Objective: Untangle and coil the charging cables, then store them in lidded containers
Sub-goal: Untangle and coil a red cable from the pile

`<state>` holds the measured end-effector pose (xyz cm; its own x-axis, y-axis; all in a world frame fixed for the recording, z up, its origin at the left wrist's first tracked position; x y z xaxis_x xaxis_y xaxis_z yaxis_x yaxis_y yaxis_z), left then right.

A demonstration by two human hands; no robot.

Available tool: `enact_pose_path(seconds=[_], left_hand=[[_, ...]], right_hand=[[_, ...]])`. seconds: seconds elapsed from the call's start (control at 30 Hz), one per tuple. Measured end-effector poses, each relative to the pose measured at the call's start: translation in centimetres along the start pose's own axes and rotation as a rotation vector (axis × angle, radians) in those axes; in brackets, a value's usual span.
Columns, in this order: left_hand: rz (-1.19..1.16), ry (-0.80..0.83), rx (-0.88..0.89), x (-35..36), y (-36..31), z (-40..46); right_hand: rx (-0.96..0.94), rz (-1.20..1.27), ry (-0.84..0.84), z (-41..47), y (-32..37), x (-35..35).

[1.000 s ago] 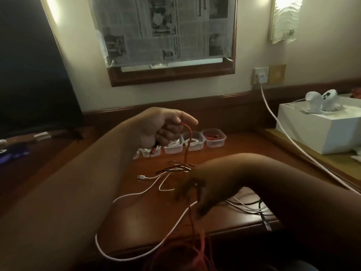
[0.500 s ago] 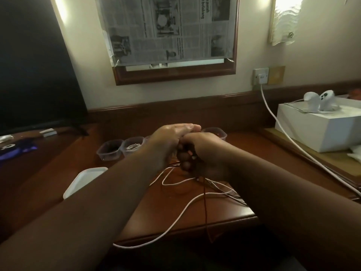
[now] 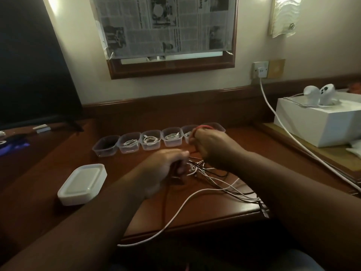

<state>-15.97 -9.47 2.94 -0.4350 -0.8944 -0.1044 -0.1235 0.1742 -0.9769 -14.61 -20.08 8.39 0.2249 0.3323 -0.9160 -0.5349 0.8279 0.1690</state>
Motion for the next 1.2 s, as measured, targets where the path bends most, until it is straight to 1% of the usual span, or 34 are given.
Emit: enact_pose_path(seconds=[0.07,0.1,0.13,0.2,0.23,0.27,0.3,0.33,0.37,0.4,0.43,0.47,0.5,0.53,0.57,0.6,0.63,0.67,0.7,0.73,0.77,0.8,0.83,0.87,0.9,0.93,0.97,1.0,1.03,1.07,1.1,1.13,1.17,1.2], left_hand=[[-0.018,-0.045,0.011,-1.7,-0.6,0.1],[-0.031,-0.074,0.026,-2.5,-0.8,0.3],[-0.047,-0.103,0.048,-3.1,-1.0,0.5],[-0.095,-0.169,0.102,-3.6,-1.1,1.0],[-0.138,-0.186,0.124,-3.4,-0.9,1.2],[-0.194,-0.18,0.142,-2.8,-0.6,1.3],[-0.245,-0.15,0.157,-1.8,-0.3,1.2],[-0.27,-0.111,0.168,-0.7,0.0,1.0],[-0.266,-0.076,0.176,0.4,0.3,0.8],[-0.24,-0.053,0.177,1.4,0.5,0.5],[-0.191,-0.053,0.174,2.0,0.7,0.3],[-0.114,-0.081,0.18,2.0,0.6,0.1],[-0.012,-0.128,0.209,1.7,0.1,0.0],[0.091,-0.178,0.253,1.2,-0.7,-0.3],[0.177,-0.228,0.311,0.4,-1.8,-0.5],[0.234,-0.281,0.372,-0.4,-2.8,-0.9],[0.268,-0.336,0.421,-1.5,-3.6,-1.1],[0.267,-0.38,0.457,-2.3,-4.1,-1.2],[0.214,-0.4,0.479,-3.0,-4.1,-1.3],[0.1,-0.378,0.476,-3.1,-3.8,-1.1],[-0.046,-0.326,0.452,-2.7,-3.0,-0.7],[-0.187,-0.273,0.427,-2.0,-2.2,-0.2],[-0.29,-0.246,0.405,-1.2,-1.4,0.1],[-0.333,-0.249,0.374,-0.5,-0.7,0.2],[-0.342,-0.257,0.335,0.1,0.0,0.2],[-0.322,-0.244,0.296,0.9,0.6,0.1],[-0.261,-0.224,0.277,1.5,1.0,0.1],[-0.141,-0.215,0.283,1.8,1.2,0.1],[0.01,-0.224,0.307,1.8,1.2,-0.1],[0.164,-0.241,0.339,1.6,0.8,-0.2],[0.276,-0.256,0.375,1.3,0.1,-0.5],[0.344,-0.262,0.419,0.9,-0.6,-0.6],[0.39,-0.259,0.467,0.4,-1.3,-0.7],[0.416,-0.276,0.507,-0.2,-1.9,-0.9]], right_hand=[[0.097,0.145,0.047,-0.5,-1.3,1.3],[0.151,0.31,0.086,-0.8,-1.7,2.1],[0.211,0.542,0.177,-1.3,-1.4,3.2],[0.28,1.199,0.393,-2.5,1.4,5.5],[0.255,1.511,0.411,-2.5,3.3,4.9],[0.194,1.769,0.345,-1.9,4.5,3.4],[0.145,1.967,0.203,-1.2,4.7,1.8],[0.13,2.1,0.025,-0.5,4.1,0.2],[0.136,2.122,-0.176,-0.1,2.8,-1.0],[0.135,2.004,-0.349,-0.1,1.5,-2.0],[0.13,1.732,-0.485,-0.2,-0.1,-2.8],[0.119,1.33,-0.553,-0.6,-1.1,-3.7],[0.098,0.849,-0.533,-0.8,-1.3,-4.3],[0.068,0.402,-0.419,-0.6,-0.6,-3.8],[0.028,0.08,-0.269,-0.3,0.1,-2.5],[0.01,-0.063,-0.149,-0.1,0.4,-1.2],[0.016,-0.026,-0.05,-0.1,0.4,0.0],[0.079,0.203,0.073,-0.4,0.4,1.3],[0.151,0.603,0.216,-0.8,0.7,3.0],[0.207,1.067,0.36,-1.5,2.1,4.4],[0.21,1.497,0.443,-1.9,3.8,4.7],[0.18,1.837,0.476,-2.0,5.3,3.7],[0.13,2.061,0.426,-1.8,6.1,2.3],[0.099,2.207,0.309,-1.2,6.1,1.1],[0.095,2.287,0.134,-0.7,5.3,0.2],[0.104,2.274,-0.074,-0.3,4.1,-0.6],[0.116,2.136,-0.271,-0.2,2.6,-1.2],[0.122,1.895,-0.42,-0.3,1.0,-1.8],[0.116,1.559,-0.517,-0.6,-0.3,-2.3],[0.096,1.155,-0.546,-0.8,-0.8,-2.8],[0.075,0.74,-0.503,-0.9,-0.5,-2.8],[0.054,0.399,-0.39,-0.7,0.2,-1.9],[0.045,0.178,-0.254,-0.6,0.9,-0.4],[0.052,0.106,-0.143,-0.7,1.4,0.9]])
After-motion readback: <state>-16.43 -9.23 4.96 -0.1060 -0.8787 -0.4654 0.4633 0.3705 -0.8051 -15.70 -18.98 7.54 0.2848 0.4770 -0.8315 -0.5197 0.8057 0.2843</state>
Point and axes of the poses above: each hand's wrist, its own z-axis towards the middle knuckle, its own x-axis out of the palm, y = z × x, the point moved 9 cm from there along z, towards the middle knuckle, and after that the axes turned 7 degrees about -x, right-handed, at the moved point
